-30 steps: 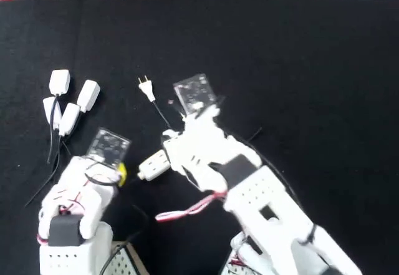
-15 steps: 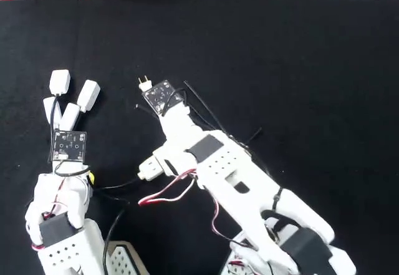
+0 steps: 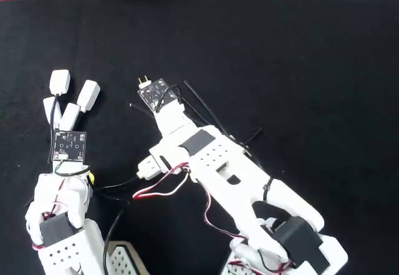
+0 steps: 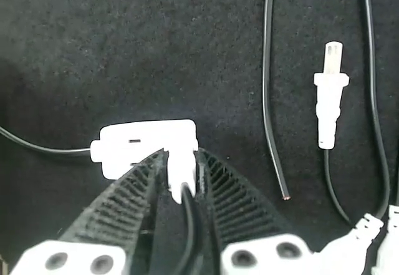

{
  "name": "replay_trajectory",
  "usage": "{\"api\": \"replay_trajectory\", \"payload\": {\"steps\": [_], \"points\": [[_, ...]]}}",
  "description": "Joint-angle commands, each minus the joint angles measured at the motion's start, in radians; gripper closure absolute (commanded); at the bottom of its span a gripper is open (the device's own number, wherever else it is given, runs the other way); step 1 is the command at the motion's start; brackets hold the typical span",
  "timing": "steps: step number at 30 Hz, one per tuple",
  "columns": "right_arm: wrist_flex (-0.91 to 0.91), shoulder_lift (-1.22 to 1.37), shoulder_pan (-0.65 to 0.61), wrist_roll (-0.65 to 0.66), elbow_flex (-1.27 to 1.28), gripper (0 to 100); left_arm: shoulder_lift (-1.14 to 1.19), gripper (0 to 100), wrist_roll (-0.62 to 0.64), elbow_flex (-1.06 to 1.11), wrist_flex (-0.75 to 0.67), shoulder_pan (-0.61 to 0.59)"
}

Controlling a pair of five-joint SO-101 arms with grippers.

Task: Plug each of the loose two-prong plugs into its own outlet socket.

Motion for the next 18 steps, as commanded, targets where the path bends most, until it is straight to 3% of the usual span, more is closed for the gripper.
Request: {"api": "replay_trajectory", "payload": {"steps": [1,18], "points": [[-0.009,-0.053,-0.018,-0.011,-0.035,98.7,-0.003,81,-0.006,-0.007,-0.018,-0.007],[-0.035,0.061,-0.048,-0.054,-0.05,98.7,-0.003,81,-0.006,-0.007,-0.018,-0.008]]}}
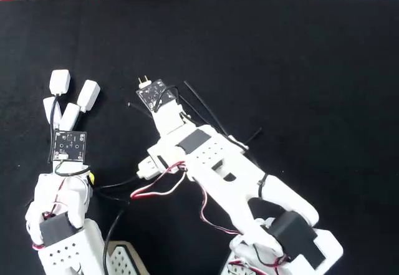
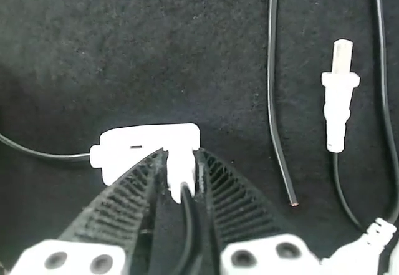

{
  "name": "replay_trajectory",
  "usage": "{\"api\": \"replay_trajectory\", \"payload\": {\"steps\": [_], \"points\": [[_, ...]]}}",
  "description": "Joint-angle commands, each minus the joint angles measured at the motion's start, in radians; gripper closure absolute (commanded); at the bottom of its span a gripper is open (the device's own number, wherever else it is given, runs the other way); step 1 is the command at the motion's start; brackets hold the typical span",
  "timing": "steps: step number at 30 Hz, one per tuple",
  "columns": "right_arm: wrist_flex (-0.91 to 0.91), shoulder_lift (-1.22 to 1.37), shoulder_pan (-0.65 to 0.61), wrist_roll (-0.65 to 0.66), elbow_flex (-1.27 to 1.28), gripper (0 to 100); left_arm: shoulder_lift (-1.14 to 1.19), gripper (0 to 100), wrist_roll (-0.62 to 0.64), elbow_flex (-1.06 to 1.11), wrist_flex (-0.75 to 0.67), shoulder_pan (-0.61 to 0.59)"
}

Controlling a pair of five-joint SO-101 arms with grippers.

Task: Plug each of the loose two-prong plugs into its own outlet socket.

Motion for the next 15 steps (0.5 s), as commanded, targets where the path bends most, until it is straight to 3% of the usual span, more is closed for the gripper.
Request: {"api": "replay_trajectory", "payload": {"steps": [1,15], "points": [[-0.012,0.008,-0.054,-0.031,-0.031,98.7,-0.003,81,-0.006,-0.007,-0.018,-0.01],[-0.063,0.213,-0.158,-0.061,-0.038,98.7,-0.003,81,-0.006,-0.007,-0.018,-0.01]]}}
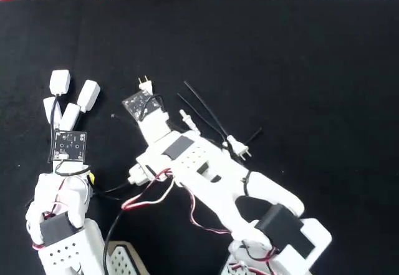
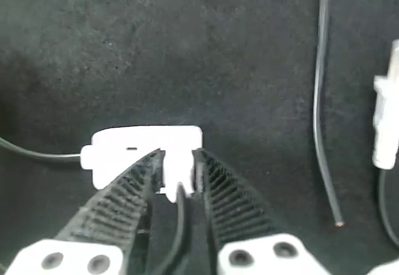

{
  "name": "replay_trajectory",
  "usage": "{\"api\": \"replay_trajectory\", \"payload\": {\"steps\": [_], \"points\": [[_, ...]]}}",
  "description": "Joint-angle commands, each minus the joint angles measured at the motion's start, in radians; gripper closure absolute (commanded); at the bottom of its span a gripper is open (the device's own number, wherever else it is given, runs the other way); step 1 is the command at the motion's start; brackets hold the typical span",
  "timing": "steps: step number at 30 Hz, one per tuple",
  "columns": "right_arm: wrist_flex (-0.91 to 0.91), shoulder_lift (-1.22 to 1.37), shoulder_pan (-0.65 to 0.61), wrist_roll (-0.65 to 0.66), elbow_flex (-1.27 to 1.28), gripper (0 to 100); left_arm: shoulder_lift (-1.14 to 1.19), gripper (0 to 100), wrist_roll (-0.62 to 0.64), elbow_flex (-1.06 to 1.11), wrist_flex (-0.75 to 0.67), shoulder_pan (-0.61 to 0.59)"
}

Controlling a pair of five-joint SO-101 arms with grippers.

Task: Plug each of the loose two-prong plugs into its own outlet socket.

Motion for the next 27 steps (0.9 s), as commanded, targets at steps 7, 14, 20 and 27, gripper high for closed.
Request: {"api": "replay_trajectory", "payload": {"steps": [7,14,20,27], "points": [[0.124,0.056,0.005,0.051,-0.051,98.7,-0.003,81,-0.006,-0.008,-0.018,-0.01],[0.265,0.01,0.172,0.078,-0.05,98.7,-0.003,81,-0.006,-0.008,-0.018,-0.01],[0.319,0.007,0.333,0.153,0.005,98.7,-0.003,81,-0.006,-0.008,-0.018,-0.01],[0.324,0.005,0.542,0.273,0.102,98.7,-0.003,81,-0.006,-0.007,-0.018,-0.008]]}}
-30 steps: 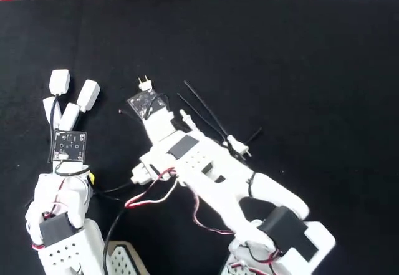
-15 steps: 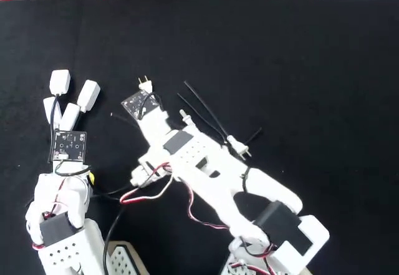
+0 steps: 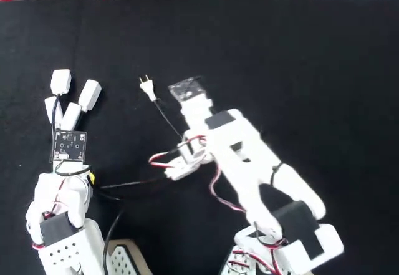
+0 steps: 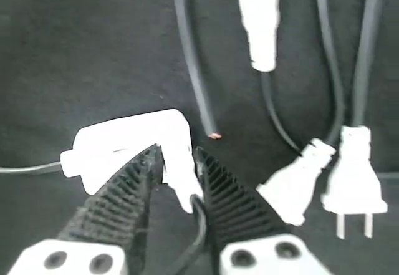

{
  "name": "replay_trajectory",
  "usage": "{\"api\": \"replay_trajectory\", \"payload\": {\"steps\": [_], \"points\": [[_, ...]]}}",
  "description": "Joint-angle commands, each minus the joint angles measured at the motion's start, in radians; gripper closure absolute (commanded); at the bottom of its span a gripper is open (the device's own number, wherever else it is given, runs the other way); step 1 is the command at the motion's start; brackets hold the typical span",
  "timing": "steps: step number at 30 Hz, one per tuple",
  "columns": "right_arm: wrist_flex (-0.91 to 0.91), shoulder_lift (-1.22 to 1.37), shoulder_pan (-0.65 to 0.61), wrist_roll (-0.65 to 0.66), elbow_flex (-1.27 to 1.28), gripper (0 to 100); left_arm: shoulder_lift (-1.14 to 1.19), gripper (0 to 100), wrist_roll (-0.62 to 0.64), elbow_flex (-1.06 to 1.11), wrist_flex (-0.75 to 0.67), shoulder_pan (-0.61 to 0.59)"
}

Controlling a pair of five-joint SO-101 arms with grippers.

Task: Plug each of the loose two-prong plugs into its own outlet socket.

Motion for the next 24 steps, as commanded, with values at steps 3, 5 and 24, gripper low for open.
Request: {"api": "replay_trajectory", "payload": {"steps": [3,5,24], "points": [[0.038,0.01,0.242,0.103,0.16,98.7,-0.003,81,-0.006,-0.007,-0.018,-0.007],[0.038,-0.015,0.273,0.109,0.196,98.6,-0.003,81,-0.006,-0.007,-0.018,-0.007],[0.316,-0.575,0.575,0.361,0.251,98.7,-0.003,81,-0.006,-0.007,-0.018,-0.004]]}}
